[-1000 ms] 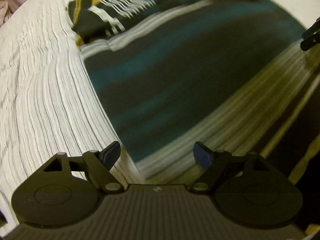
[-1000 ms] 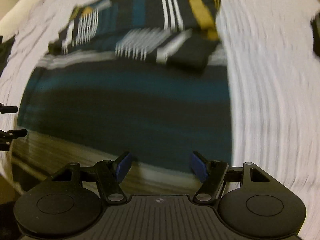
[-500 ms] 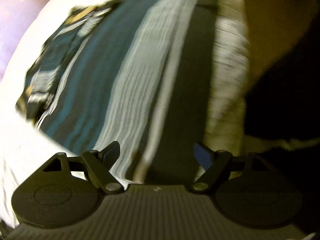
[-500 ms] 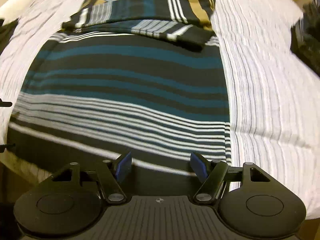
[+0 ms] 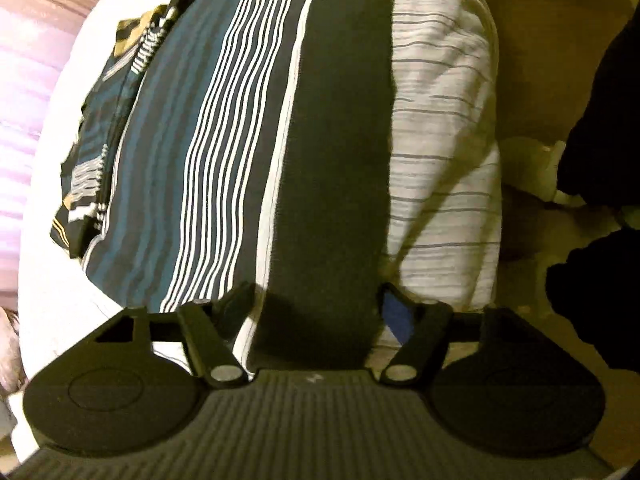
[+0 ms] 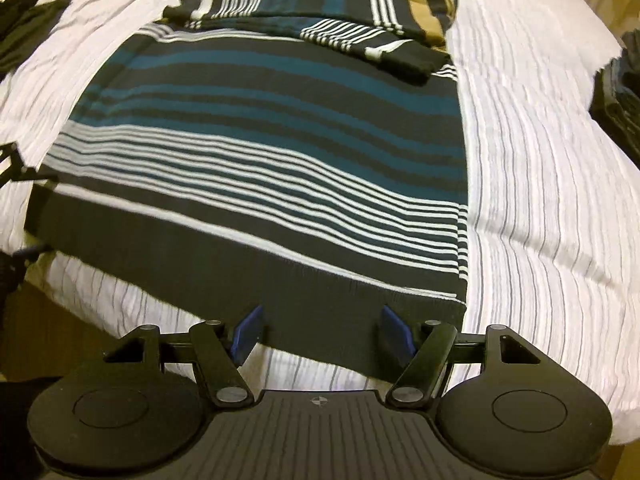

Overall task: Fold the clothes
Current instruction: 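Close both tools on the sweater hem corners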

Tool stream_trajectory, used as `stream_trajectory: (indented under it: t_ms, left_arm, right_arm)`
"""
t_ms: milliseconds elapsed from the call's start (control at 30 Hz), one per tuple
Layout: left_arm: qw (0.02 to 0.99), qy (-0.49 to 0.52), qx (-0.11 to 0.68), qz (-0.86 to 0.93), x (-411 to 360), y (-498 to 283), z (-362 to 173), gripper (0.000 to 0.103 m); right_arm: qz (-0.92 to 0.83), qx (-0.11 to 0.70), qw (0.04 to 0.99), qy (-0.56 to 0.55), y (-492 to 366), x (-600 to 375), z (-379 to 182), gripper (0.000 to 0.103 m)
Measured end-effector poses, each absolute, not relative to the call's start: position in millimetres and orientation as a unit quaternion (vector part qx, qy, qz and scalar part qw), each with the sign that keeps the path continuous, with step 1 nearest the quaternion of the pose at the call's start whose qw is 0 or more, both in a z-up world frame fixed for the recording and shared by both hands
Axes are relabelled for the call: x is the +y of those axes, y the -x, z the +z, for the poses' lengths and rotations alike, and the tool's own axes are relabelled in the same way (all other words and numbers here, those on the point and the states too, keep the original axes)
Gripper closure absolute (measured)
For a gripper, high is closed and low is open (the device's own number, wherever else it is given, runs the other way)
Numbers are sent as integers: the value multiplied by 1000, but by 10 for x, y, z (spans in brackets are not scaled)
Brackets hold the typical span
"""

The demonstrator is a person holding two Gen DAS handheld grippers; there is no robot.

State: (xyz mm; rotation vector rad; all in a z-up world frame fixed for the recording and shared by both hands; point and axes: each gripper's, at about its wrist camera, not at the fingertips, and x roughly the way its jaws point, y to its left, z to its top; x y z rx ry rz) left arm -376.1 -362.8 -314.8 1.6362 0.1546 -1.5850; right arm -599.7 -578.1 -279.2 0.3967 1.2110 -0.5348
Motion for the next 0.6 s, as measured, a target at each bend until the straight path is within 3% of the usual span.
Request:
stream_trajectory:
  t_ms: [33, 100, 200, 333, 600]
  left_arm:
    - [423, -648, 69, -630, -3643, 3752, -3099, 53]
    - [449, -632, 86, -626, -3680, 3701, -2944, 81]
    - [498, -603, 95, -617, -3702, 3643, -2673, 93]
    - [532, -566, 151, -611, -3854, 3546, -2526, 99]
    - [561, -499, 237, -616, -4002, 3340, -2221, 100]
  right_arm:
    - [-243, 559, 773, -178, 6018, -5772, -2790, 35]
    - [-239, 555, 780, -164, 6070, -5757, -2759, 35]
    - [-226, 552, 792, -128, 6148, -5686, -2729, 35]
    - [-182, 549, 813, -61, 6146, -5445, -2793, 35]
    - [-84, 502, 860, 31, 5781, -4838, -3011, 35]
